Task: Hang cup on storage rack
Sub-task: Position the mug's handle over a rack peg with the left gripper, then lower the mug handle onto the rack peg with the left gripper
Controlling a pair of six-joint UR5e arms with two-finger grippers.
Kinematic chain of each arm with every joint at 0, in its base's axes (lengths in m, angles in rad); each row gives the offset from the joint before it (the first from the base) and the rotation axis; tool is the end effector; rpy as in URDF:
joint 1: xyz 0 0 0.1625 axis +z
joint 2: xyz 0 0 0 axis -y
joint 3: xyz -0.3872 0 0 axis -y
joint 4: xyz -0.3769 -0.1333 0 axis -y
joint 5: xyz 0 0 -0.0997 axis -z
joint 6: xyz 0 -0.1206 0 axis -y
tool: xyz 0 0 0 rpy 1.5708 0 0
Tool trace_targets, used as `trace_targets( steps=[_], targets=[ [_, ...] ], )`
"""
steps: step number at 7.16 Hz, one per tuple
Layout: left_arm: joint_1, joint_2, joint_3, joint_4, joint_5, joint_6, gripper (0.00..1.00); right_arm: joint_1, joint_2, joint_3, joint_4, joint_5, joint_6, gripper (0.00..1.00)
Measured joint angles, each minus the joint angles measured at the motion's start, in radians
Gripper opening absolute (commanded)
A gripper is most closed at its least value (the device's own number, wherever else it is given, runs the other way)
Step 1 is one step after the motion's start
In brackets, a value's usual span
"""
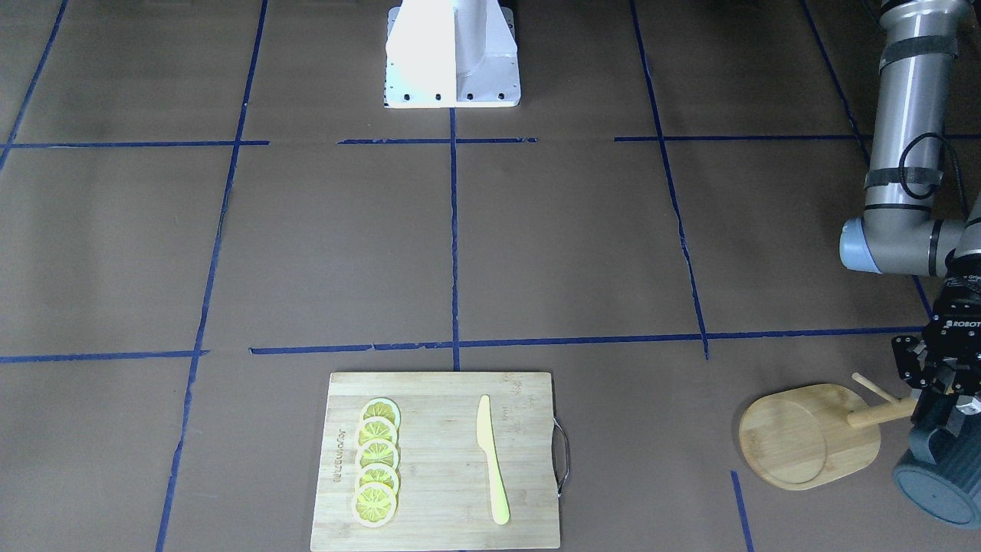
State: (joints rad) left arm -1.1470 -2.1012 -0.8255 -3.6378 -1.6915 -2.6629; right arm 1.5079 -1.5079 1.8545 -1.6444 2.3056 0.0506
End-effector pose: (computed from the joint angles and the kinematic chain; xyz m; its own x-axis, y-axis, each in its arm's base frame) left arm 0.1596 -0.6427 0.4479 -0.8136 -0.3394 -0.4722 0.2936 0.4612 -0.8373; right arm 0.0210 -0.5013 0.4802 0.7313 -0.1781 0.6584 0.0236 0.9713 0.2366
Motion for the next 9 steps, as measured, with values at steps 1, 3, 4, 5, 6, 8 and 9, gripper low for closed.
trace_targets(
  steps=[1,3,4,5,6,8,9],
  targets=[
    [0.000,0.004,-0.001,-0.002,-0.001,0.000,0.00,0.000,0.000,0.000,0.000,0.000,0.000,1.00],
    [0.001,0.013,-0.008,-0.004,-0.002,-0.004,0.00,-0.001,-0.001,0.000,0.000,0.000,0.000,1.00],
    [0.001,0.022,-0.013,-0.009,-0.003,-0.005,0.00,0.000,-0.001,0.000,0.000,0.000,0.000,1.00],
    [0.001,0.037,-0.018,-0.019,-0.004,-0.005,0.00,0.000,-0.001,0.000,0.000,0.000,0.000,1.00],
    [0.002,0.051,-0.023,-0.036,-0.004,-0.005,0.00,0.000,-0.002,0.000,0.000,0.000,0.000,1.00],
    [0.004,0.069,-0.027,-0.061,-0.004,-0.004,0.00,0.000,-0.004,-0.001,-0.001,0.000,0.000,1.00],
    [0.008,0.072,-0.029,-0.064,-0.003,-0.003,0.00,0.000,-0.006,-0.002,-0.001,0.000,0.000,1.00]
  ],
)
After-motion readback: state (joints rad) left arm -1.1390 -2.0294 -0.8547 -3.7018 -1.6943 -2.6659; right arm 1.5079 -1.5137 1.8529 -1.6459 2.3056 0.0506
